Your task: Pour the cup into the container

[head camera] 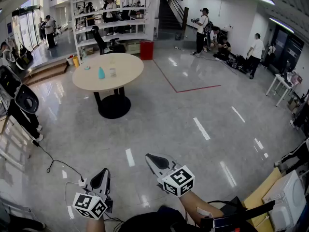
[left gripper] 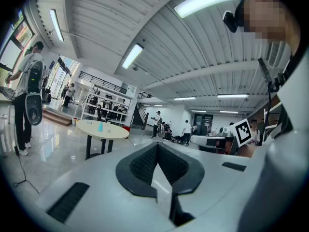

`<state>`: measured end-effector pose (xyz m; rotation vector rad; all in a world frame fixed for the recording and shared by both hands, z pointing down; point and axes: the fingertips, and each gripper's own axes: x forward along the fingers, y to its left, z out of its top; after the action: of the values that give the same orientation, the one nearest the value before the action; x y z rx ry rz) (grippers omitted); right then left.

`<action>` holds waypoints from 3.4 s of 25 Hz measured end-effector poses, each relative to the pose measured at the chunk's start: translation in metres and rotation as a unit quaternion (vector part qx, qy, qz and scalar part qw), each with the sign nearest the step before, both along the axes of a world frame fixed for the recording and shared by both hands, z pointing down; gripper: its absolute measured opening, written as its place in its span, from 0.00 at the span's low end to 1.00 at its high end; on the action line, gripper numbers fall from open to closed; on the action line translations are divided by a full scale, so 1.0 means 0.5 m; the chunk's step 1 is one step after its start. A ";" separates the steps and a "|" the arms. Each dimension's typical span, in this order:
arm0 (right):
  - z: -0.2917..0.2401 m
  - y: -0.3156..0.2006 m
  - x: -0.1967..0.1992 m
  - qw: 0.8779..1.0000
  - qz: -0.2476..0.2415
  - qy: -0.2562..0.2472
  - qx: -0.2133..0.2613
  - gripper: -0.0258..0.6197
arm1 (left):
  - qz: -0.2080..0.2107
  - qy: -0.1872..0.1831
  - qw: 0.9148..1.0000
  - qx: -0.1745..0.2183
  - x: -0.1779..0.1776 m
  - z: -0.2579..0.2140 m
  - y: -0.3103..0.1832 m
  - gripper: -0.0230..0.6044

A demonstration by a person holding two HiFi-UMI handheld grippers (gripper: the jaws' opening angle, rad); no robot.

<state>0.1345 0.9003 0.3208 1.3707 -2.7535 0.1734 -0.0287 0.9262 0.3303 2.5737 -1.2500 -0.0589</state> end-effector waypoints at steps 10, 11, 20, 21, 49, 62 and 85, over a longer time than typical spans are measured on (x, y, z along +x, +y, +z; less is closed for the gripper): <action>0.020 -0.076 -0.032 1.000 0.013 -0.005 -0.007 0.05 | 0.016 -0.003 1.000 -0.011 -0.025 0.023 -0.079 0.03; 0.022 -0.093 -0.032 1.000 0.011 -0.007 -0.008 0.05 | 0.013 -0.004 1.000 -0.011 -0.026 0.025 -0.096 0.03; 0.024 -0.327 0.005 1.000 -0.019 -0.020 -0.007 0.05 | -0.016 -0.013 1.000 -0.018 0.013 0.030 -0.317 0.03; 0.025 -0.362 0.012 0.999 -0.025 -0.020 -0.006 0.05 | -0.022 -0.011 1.000 -0.017 0.019 0.028 -0.352 0.03; 0.037 -1.124 0.008 1.000 -0.019 -0.013 -0.011 0.05 | 0.005 -0.026 0.999 -0.018 0.034 0.031 -1.119 0.03; 0.075 -1.527 -0.099 0.999 -0.013 -0.017 -0.028 0.05 | 0.010 -0.011 1.000 -0.026 -0.074 0.068 -1.516 0.03; 0.120 -2.183 -0.198 0.998 -0.052 -0.034 -0.001 0.07 | -0.043 -0.041 0.998 -0.014 -0.190 0.082 -2.170 0.03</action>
<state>0.0354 -0.1914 0.3807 1.2401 -2.8710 0.2229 -0.1238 -0.1590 0.3714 2.5204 -1.3803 0.0472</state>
